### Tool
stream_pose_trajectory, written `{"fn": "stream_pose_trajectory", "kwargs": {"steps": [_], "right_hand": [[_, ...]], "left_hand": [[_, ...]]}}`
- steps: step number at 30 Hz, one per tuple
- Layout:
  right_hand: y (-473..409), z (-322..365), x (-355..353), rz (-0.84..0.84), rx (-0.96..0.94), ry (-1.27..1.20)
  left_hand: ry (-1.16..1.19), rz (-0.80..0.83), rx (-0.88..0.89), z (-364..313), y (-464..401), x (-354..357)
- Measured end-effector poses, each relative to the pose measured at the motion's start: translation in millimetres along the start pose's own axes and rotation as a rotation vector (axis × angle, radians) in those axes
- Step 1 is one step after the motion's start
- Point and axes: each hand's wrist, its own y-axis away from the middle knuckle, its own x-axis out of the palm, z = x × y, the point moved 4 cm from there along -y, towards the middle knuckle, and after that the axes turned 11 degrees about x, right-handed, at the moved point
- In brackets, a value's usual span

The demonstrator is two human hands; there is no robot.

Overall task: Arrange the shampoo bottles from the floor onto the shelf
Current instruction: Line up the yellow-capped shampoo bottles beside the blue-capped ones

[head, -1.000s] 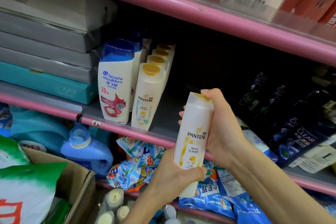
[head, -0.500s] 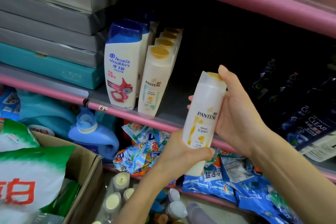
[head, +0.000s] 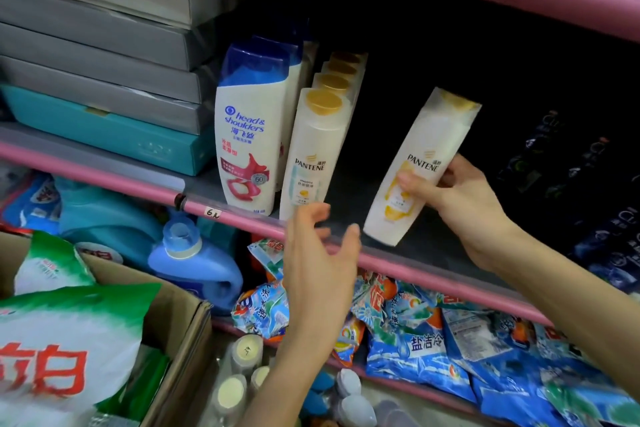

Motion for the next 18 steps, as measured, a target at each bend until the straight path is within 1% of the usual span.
{"fn": "stream_pose_trajectory", "kwargs": {"steps": [2,3,6,8,13,16,18], "right_hand": [[-23,-8,2,-0.050,-0.027,0.039],[-35,-13,3,-0.071,-0.031,0.066],[-68,-22,7,-0.096,-0.037,0.062],[-90,-23,12,-0.063,-0.037,0.023],[-134,-22,24,-0.067,-0.039,0.102],[-144,-40,30,-0.151,0.030,0.200],[-149,-49,33,-0.192,0.048,0.224]], "left_hand": [[-0.106,-0.175,0.075,0,-6,-9],[-0.135,-0.228,0.090,1,-8,-12],[-0.230,-0.315,0.081,10,-15,-13],[-0.319,-0.343,0.087,14,-17,-11],[-0.426,-0.325,0.117,23,-19,-4],[-0.441,-0.324,0.088,31,-22,-1],[-0.440,-0.338,0.077,34,-25,0]]}}
